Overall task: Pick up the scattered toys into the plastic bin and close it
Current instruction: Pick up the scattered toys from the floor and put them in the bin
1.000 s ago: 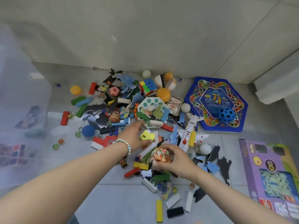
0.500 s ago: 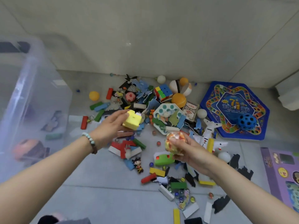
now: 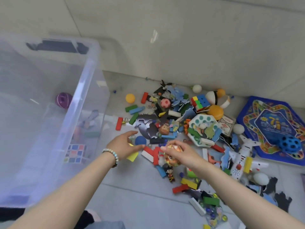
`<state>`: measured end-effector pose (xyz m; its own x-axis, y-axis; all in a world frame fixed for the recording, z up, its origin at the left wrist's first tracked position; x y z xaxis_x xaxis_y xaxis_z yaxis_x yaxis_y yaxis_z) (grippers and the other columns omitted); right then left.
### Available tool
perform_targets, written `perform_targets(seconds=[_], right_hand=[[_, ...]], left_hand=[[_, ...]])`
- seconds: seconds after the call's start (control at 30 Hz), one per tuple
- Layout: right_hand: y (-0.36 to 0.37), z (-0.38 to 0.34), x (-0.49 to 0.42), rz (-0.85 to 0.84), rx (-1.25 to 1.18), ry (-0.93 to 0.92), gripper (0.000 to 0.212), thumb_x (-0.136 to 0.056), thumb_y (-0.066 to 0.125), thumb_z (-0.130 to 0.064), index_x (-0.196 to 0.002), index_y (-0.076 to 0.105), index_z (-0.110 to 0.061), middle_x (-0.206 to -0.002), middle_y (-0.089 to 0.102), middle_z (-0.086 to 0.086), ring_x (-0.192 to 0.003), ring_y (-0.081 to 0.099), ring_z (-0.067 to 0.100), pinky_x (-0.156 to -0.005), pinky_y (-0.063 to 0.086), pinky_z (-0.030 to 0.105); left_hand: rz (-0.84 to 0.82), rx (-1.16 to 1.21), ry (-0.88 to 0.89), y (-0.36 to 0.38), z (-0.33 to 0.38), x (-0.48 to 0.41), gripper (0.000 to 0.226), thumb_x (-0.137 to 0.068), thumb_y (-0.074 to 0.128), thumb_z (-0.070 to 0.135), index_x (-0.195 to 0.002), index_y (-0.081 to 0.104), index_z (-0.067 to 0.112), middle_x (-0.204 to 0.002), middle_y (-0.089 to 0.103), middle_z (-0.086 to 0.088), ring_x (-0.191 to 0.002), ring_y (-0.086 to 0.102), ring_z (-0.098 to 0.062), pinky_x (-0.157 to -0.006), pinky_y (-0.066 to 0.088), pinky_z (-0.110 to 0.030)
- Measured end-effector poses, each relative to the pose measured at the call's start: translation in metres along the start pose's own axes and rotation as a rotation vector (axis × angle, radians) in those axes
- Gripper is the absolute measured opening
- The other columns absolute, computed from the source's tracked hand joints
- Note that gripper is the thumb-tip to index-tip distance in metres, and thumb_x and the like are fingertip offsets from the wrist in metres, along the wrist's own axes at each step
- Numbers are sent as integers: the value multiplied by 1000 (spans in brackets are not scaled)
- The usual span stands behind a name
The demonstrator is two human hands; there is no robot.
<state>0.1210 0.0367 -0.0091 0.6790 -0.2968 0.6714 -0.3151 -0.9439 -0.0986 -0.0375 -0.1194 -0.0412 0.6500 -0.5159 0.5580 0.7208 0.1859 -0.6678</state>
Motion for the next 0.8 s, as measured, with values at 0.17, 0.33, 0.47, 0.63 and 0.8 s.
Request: perform_targets(seconds=[0.17,0.33,0.47,0.63,0.8], right_hand=[[-12,9,4,16,23,7,31,-77,69,-41,-99,62,-20,-95,62,-2,-82,62,11,-63,51,14],[-23,12,6,62,-14,12,26,-75,69,-45,-93,63,-27,-100,63,0,-87,63,15,-65,49,19],[-36,-11,30,101,-85,6,23,-78,66,-44,-90,65,-25,-96,64,2,-84,62,18,-71,48,26],[-37,-98,68,96,59,-142,20,-85,60,-43,-94,64,-26,-98,67,-1,-88,64,16,-82,47,29],[48,-198,84,-47,34,-269,36,-80,61,-54,-100,65,-25,-105,66,-3,-97,63,16,-93,49,33]], left_hand=[[72,-265,40,2,16,-11,48,-79,58,56,-124,51,39,-114,64,4,-104,60,-19,-74,43,-25],[71,-260,25,-1,24,-7,44,-80,57,54,-120,53,37,-105,65,3,-95,60,-20,-68,41,-24],[97,28,108,-22,58,29,41,-78,58,60,-114,52,41,-100,63,7,-88,59,-12,-69,46,-26],[165,501,283,-103,105,113,21,-79,65,50,-97,57,44,-79,69,6,-65,55,4,-55,43,-14],[286,621,198,-196,43,166,28,-77,72,39,-102,62,31,-73,69,-8,-58,54,-1,-51,39,-6]])
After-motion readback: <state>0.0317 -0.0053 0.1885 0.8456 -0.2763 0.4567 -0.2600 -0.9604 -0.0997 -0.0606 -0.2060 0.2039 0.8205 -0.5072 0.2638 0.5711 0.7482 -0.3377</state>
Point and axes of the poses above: each hand's wrist, its own x-axis away from the middle knuckle, its own y-axis out of the palm, z = x × y, the point moved 2 cm from there along -x, towards the middle knuckle
